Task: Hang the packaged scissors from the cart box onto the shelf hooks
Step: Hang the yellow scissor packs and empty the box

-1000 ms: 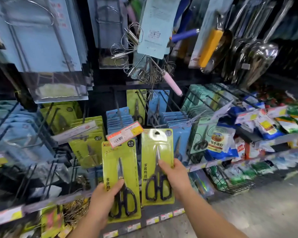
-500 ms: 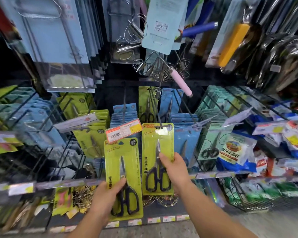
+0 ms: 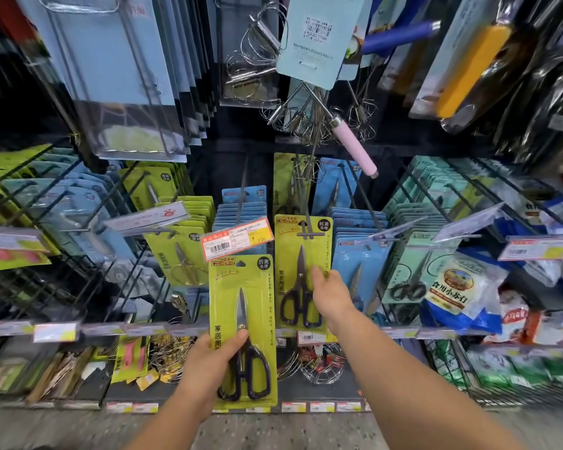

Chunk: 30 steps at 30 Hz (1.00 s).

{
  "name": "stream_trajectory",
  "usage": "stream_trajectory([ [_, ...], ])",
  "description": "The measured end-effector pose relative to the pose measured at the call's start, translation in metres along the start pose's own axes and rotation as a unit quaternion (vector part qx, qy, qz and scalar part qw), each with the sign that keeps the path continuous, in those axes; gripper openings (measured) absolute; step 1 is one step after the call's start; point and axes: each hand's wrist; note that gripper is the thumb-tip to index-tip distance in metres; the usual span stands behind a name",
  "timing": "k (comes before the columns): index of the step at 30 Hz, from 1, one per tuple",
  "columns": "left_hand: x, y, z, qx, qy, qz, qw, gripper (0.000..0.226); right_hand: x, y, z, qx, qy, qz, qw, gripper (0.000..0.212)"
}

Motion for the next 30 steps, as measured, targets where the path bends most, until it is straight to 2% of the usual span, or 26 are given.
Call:
stream_trajectory([
  [3,0.005,-0.003,0.001,-0.006,0.010,-0.003,1.000,0.035,-0.002,0.003,0.000,0.036,0.004,0.003,0.999,0.050],
  [8,0.007,-0.007,0.009,-0.029,-0.002,-0.007,1.000,0.086,0.005,0.008,-0.011,0.075,0.009,0.025,0.997,0.051],
  [9,0.008,-0.010,0.009,-0.034,-0.002,-0.006,0.999,0.083,0.008,0.011,-0.013,0.084,0.010,0.034,0.996,0.050],
  [11,0.012,-0.016,0.009,-0.031,-0.004,-0.002,1.000,0.063,0.017,0.018,-0.018,0.064,0.005,0.071,0.995,0.044],
  [14,0.014,-0.027,0.012,-0.024,-0.014,0.000,1.000,0.055,0.036,0.027,-0.027,-0.038,-0.026,0.196,0.980,0.036],
  [17,0.017,-0.040,0.011,-0.015,-0.021,0.014,1.000,0.035,0.054,0.030,-0.034,-0.012,0.002,0.268,0.963,0.020],
  [20,0.021,-0.053,0.004,-0.016,-0.040,0.033,0.999,0.021,0.060,0.031,-0.046,0.038,0.063,0.255,0.964,0.006],
  [25,0.021,-0.070,-0.009,-0.027,-0.074,0.047,0.996,0.017,0.056,0.042,-0.048,0.041,0.110,0.202,0.972,0.009],
  [30,0.018,-0.081,-0.022,-0.031,-0.091,0.030,0.995,0.012,0.048,0.044,-0.040,0.015,0.125,0.156,0.980,0.014],
])
Point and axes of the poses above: each hand's wrist, its own x-axis away from the middle knuckle, its own y-axis out of the back of the hand, z = x × y, and after that the axes turned 5 degrees about y, right-handed
